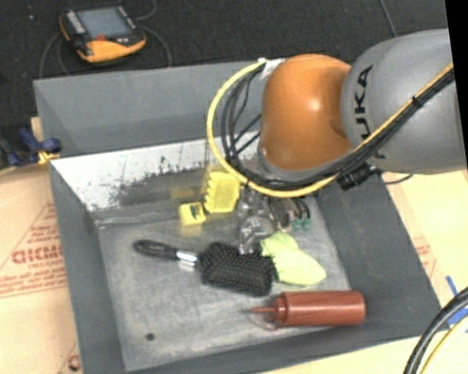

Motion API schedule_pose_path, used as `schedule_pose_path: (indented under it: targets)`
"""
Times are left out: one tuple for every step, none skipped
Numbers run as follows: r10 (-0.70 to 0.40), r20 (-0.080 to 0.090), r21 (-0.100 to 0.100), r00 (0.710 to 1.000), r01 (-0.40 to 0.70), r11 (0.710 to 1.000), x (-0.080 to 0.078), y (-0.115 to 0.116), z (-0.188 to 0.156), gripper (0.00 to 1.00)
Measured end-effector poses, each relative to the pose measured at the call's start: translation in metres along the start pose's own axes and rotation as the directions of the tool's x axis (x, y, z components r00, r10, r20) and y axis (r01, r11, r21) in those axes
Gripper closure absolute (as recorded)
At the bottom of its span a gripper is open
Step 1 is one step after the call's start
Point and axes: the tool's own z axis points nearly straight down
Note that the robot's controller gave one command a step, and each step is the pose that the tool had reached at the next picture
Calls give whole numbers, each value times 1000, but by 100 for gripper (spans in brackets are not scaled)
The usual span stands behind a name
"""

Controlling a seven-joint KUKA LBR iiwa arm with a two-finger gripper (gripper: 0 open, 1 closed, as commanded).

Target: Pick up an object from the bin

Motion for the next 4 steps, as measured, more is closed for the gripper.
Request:
schedule_pose_path:
  targets:
    - [0,0,0,1000,0,1000,0,0,0,100]
    - [-95,-7,1,995,95,995,-4,-8,-25,100]
    - [-343,12,6,939,343,939,-54,-8,-18,100]
    - [-470,0,0,883,470,883,-42,-17,17,0]
